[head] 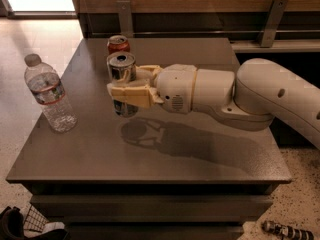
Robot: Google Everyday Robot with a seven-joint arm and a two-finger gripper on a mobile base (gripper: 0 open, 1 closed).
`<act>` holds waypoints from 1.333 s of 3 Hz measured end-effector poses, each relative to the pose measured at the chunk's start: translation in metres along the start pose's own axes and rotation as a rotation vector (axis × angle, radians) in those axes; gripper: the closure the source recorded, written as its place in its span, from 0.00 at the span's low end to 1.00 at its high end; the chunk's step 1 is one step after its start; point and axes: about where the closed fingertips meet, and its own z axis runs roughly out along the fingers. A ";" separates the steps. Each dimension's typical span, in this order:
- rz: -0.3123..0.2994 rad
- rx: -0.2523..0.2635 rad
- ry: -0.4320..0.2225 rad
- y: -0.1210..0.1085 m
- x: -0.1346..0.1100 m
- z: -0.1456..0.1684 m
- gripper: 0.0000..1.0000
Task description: Move redbull can near water bottle
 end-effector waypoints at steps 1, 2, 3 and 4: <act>-0.021 -0.080 -0.025 -0.002 0.012 0.032 1.00; -0.041 -0.127 -0.019 -0.002 0.032 0.055 1.00; -0.067 -0.139 0.023 -0.001 0.044 0.062 1.00; -0.078 -0.174 0.053 0.000 0.055 0.072 1.00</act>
Offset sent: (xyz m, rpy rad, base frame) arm 0.0247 0.0592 -0.0557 0.0270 -0.0460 0.1517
